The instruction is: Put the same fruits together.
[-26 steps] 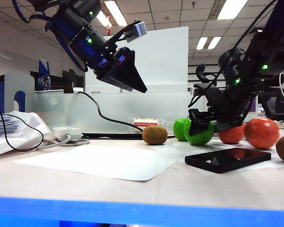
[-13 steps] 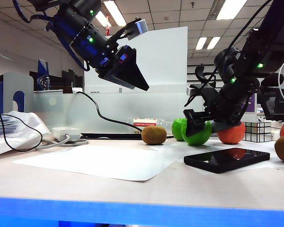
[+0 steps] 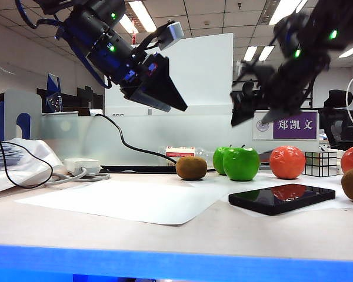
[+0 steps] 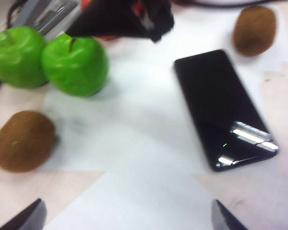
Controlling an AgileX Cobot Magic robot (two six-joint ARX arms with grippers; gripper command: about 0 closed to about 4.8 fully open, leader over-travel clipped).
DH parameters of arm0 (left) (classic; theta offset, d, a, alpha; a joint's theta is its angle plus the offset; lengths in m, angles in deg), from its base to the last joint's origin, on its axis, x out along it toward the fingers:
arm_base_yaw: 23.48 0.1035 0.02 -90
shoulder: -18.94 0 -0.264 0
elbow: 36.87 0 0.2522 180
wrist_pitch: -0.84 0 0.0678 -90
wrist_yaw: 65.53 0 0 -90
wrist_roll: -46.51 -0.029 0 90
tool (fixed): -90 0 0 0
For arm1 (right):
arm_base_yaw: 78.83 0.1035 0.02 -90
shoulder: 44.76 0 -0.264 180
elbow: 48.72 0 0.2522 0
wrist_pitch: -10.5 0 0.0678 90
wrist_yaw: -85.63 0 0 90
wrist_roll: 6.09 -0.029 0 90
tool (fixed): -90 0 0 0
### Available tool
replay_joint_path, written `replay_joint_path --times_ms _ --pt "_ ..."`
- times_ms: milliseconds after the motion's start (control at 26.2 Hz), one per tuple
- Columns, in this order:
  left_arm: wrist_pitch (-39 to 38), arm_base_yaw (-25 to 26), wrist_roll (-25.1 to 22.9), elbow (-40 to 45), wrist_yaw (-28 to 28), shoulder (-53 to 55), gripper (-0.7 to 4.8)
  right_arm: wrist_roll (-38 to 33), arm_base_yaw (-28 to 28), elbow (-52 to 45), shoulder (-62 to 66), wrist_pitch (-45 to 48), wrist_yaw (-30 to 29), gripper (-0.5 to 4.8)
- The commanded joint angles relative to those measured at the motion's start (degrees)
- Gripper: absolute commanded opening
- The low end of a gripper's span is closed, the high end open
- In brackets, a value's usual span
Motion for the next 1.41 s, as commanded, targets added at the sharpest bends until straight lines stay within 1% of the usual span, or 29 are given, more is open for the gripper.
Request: replay_joint_path --times_ms 38,115,153,229,305,382,534,725,802,840,878,993,1222,1413 --pt "0.4 -0.2 0.5 -0.1 -1.7 -0.2 4.79 1.0 0.0 -0.2 -5.9 -7.3 3.0 4.79" --pt "0.4 -0.4 0.5 -0.1 -2.7 -0.2 4.79 1.3 -0.1 -2.2 -9.5 -10.0 5.0 4.79" --pt "0.4 -0.4 0.7 -0.1 -4.2 -0.2 4.79 1.3 -0.2 -4.7 -12.8 -12.4 6.1 4.79" --pt "0.3 -0.4 0.9 -0.1 -5.1 -0.2 4.79 1.2 -0.2 -10.6 -18.7 -15.0 8.4 4.79" --pt "0.3 -0.4 1.1 -0.1 -5.1 -0.2 4.79 0.5 -0.2 -17.8 -25.4 -15.3 10.7 4.79" --pt "0.3 -0.4 1.3 -0.1 -5.1 -0.2 4.79 -1.7 -0.2 -24.6 -32.2 -15.3 12.3 4.79" --pt "0.3 -0.4 1.5 -0.1 -6.2 -0.2 4.79 -4.6 -0.7 -33.1 -38.9 -15.4 14.4 4.79" --pt "-0.4 -0.4 1.7 -0.1 -6.6 -0.2 4.79 -5.0 -0.8 -35.9 -39.1 -16.6 15.8 4.79" --pt "-0.5 -0.4 1.7 -0.1 -6.6 -0.2 4.79 -4.9 -0.9 -35.9 -39.1 -17.0 17.9 4.79" --pt "-0.5 -0.4 1.7 -0.1 -6.6 -0.2 4.79 -4.9 -1.1 -35.9 -39.1 -18.4 20.2 4.79" --pt "-0.5 -0.4 1.7 -0.1 -6.6 -0.2 4.79 -4.9 -1.5 -35.9 -39.1 -19.4 20.4 4.79" --pt "-0.5 -0.4 1.7 -0.1 -6.6 -0.2 4.79 -4.8 -2.3 -36.1 -39.1 -21.9 20.6 4.79" --pt "-0.5 -0.4 1.7 -0.1 -6.6 -0.2 4.79 -4.8 -3.1 -38.3 -39.1 -20.9 19.2 4.79" --pt "-0.4 -0.4 1.6 -0.1 -6.6 -0.2 4.79 -4.8 -3.1 -39.9 -39.0 -19.4 19.3 4.79"
